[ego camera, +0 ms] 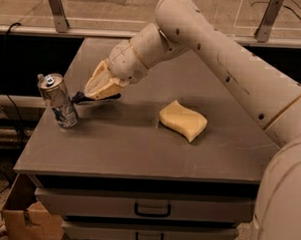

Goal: Move rxbar blueberry near redbull can

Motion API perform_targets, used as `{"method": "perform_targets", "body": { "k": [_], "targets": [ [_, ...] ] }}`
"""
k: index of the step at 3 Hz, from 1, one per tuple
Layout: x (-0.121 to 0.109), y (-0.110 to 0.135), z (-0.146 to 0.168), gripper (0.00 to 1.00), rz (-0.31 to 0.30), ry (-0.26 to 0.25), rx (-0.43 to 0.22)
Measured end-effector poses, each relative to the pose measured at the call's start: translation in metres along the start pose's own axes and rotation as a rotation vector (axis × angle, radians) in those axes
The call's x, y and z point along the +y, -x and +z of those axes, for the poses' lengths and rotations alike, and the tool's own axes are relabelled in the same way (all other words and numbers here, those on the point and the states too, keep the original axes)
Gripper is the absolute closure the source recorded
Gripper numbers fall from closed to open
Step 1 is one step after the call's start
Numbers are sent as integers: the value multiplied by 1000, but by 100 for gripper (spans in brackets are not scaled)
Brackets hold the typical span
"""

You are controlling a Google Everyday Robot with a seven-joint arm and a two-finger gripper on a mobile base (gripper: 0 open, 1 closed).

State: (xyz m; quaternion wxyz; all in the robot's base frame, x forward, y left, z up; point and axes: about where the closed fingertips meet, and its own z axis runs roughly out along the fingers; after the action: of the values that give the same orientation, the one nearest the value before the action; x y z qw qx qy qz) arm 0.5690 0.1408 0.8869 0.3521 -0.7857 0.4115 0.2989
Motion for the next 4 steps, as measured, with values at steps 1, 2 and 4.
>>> {"method": "perform_targets", "body": {
  "k": [1,2,4],
  "targets": [
    [0,1,2,12,-1,4,-2],
    [0,1,5,0,-2,8,-4],
    [3,-2,-9,0,1,40,65]
  ]
}}
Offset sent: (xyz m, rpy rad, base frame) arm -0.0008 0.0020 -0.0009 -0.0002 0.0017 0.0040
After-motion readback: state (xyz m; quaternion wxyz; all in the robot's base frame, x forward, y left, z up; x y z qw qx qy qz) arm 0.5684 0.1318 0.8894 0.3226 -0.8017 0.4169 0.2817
